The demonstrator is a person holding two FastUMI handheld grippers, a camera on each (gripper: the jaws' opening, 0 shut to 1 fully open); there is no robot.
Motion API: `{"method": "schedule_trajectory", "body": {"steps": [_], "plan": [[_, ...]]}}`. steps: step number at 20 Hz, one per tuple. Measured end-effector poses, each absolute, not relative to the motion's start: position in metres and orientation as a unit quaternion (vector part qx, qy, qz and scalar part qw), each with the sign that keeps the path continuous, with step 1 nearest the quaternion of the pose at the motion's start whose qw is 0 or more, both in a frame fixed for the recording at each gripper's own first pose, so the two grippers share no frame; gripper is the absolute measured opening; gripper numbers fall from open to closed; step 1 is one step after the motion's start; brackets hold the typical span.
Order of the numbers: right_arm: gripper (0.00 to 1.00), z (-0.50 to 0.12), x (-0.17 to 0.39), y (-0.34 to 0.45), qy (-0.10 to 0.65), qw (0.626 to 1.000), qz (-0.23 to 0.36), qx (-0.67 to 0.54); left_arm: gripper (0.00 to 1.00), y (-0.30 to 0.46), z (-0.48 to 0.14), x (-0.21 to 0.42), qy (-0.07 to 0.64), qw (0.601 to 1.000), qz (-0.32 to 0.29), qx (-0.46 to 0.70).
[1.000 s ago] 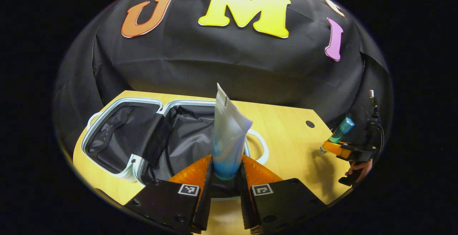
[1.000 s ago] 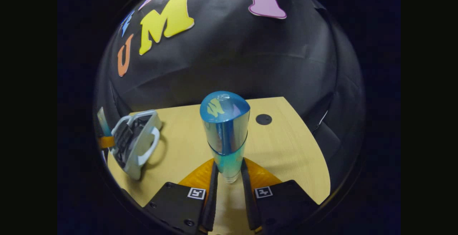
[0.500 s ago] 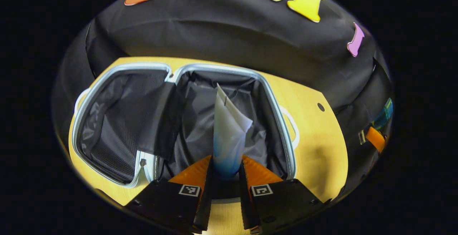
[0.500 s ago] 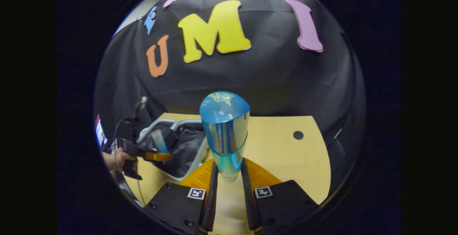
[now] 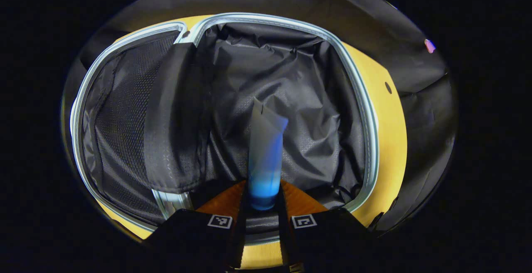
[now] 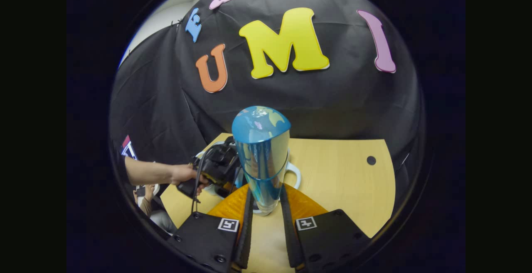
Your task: First open the suitcase, pack the skin care products into it, and then close the suitcase.
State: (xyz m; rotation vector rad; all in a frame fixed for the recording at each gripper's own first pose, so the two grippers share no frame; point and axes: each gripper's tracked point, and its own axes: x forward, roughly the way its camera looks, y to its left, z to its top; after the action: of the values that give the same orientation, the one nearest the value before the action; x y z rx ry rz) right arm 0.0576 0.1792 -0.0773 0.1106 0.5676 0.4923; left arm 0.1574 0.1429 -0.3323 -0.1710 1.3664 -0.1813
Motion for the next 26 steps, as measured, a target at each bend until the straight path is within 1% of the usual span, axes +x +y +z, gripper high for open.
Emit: {"method": "schedule_trajectory", "body": {"steps": [2,3,6,7,8,11,12,13,14,16,17,18,19,20,22,23,24,25,26], "plan": [[0.3,-0.081,0.047,0.178,0.285,0.926,0.24,0.061,0.38,0.146,-0.337,0.151,0.658,0.746,-0.082,-0.066],[0.33,-0.082,0.044,0.175,0.286,0.926,0.237,0.061,0.38,0.146,-0.337,0.152,0.66,0.744,-0.082,-0.064],[0.33,-0.081,0.045,0.164,0.283,0.93,0.226,0.059,0.38,0.146,-0.338,0.152,0.664,0.742,-0.074,-0.053],[0.33,-0.083,0.045,0.16,0.285,0.931,0.222,0.055,0.31,0.146,-0.338,0.153,0.664,0.743,-0.071,-0.053],[0.33,-0.085,0.047,0.156,0.29,0.93,0.218,0.053,0.38,0.146,-0.339,0.153,0.663,0.743,-0.068,-0.054],[0.33,-0.091,0.046,0.154,0.3,0.928,0.217,0.051,0.42,0.143,-0.337,0.154,0.657,0.749,-0.066,-0.066],[0.3,-0.09,0.048,0.156,0.301,0.927,0.219,0.049,0.44,0.142,-0.337,0.153,0.655,0.75,-0.064,-0.07],[0.3,-0.09,0.05,0.16,0.3,0.926,0.224,0.045,0.46,0.141,-0.337,0.152,0.654,0.75,-0.062,-0.076],[0.33,-0.088,0.052,0.165,0.3,0.925,0.229,0.041,0.46,0.14,-0.337,0.152,0.651,0.753,-0.059,-0.079],[0.31,-0.09,0.052,0.174,0.308,0.92,0.241,0.031,0.47,0.135,-0.334,0.151,0.646,0.755,-0.062,-0.093],[0.31,-0.093,0.053,0.179,0.313,0.917,0.246,0.026,0.64,0.132,-0.332,0.151,0.642,0.758,-0.062,-0.1],[0.3,-0.096,0.054,0.185,0.319,0.913,0.252,0.021,0.59,0.129,-0.33,0.15,0.638,0.76,-0.064,-0.103],[0.33,-0.1,0.055,0.192,0.326,0.909,0.258,0.02,0.72,0.128,-0.329,0.15,0.635,0.763,-0.065,-0.104],[0.33,-0.104,0.055,0.2,0.337,0.903,0.265,0.021,0.66,0.127,-0.328,0.15,0.631,0.765,-0.066,-0.106],[0.33,-0.111,0.06,0.217,0.363,0.888,0.279,0.034,0.7,0.123,-0.316,0.151,0.612,0.778,-0.069,-0.124],[0.33,-0.114,0.063,0.225,0.377,0.881,0.283,0.04,0.74,0.123,-0.306,0.154,0.597,0.788,-0.071,-0.13],[0.33,-0.118,0.069,0.231,0.387,0.876,0.283,0.044,0.87,0.121,-0.294,0.154,0.577,0.801,-0.076,-0.139],[0.33,-0.125,0.077,0.235,0.401,0.871,0.28,0.043,0.79,0.12,-0.28,0.152,0.556,0.813,-0.085,-0.151],[0.33,-0.133,0.086,0.24,0.414,0.866,0.277,0.047,0.92,0.121,-0.268,0.151,0.535,0.825,-0.09,-0.161]]}}
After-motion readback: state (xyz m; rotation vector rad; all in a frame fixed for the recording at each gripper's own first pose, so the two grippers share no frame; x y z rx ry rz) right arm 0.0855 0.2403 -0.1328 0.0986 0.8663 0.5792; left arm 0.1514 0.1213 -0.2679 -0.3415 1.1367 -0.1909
